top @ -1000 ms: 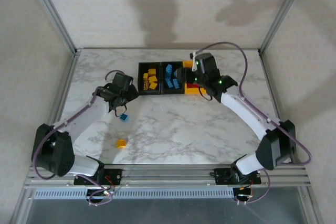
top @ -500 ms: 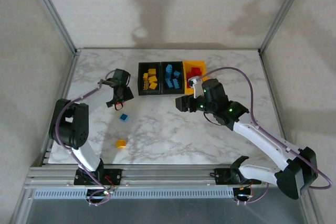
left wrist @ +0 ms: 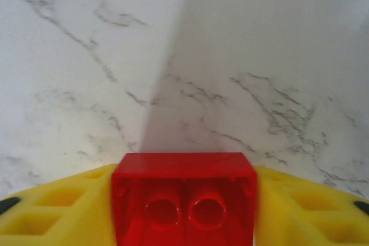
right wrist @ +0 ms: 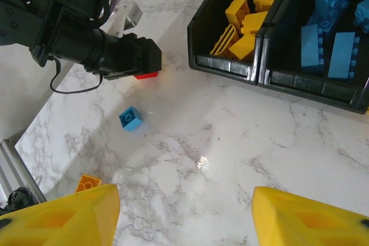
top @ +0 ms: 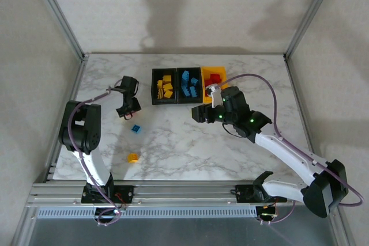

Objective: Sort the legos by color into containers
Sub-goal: Pick up the lego from the middle-left of the table, then place the lego in the container.

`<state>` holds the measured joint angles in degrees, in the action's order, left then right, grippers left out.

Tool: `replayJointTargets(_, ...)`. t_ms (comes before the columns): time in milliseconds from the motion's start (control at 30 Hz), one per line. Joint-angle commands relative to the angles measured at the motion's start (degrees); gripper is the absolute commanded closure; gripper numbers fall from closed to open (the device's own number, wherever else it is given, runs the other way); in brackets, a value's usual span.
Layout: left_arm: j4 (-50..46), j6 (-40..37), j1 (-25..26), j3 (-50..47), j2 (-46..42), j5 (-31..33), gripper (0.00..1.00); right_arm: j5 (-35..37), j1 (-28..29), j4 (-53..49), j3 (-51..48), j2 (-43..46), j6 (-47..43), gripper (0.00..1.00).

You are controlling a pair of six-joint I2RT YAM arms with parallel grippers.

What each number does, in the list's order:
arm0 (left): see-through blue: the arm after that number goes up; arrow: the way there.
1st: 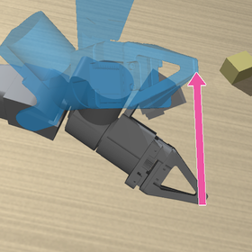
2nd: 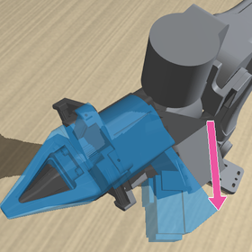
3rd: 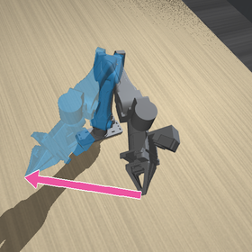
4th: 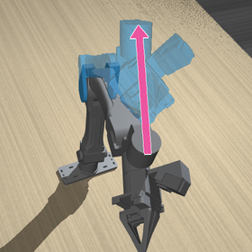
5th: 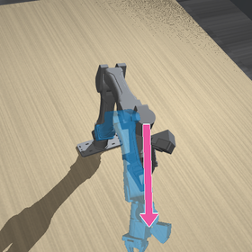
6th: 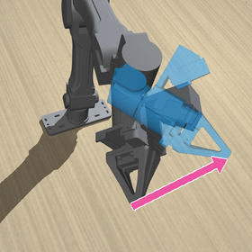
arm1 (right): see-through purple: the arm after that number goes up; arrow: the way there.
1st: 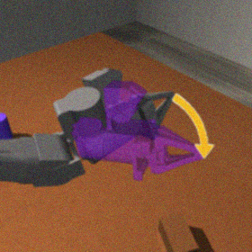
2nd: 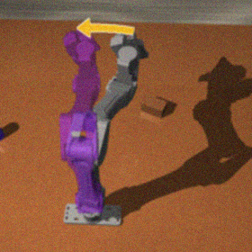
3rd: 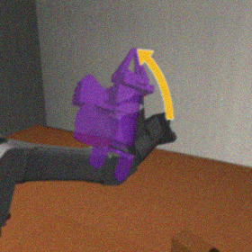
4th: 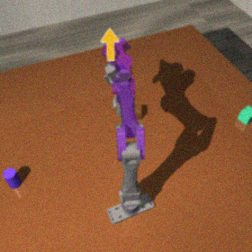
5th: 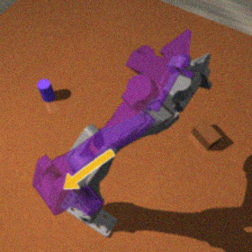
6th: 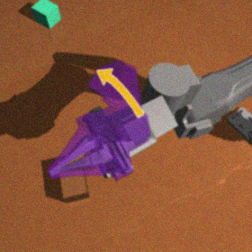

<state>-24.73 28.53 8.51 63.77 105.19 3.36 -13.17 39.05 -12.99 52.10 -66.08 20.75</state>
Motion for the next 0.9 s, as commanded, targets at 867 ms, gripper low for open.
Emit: replayJointTargets(867,-7.4,7.4,29.3,28.0,1.3,-0.1,0.63,12.4,-16.6,-12.4,-12.4,14.6,12.4,0.36)
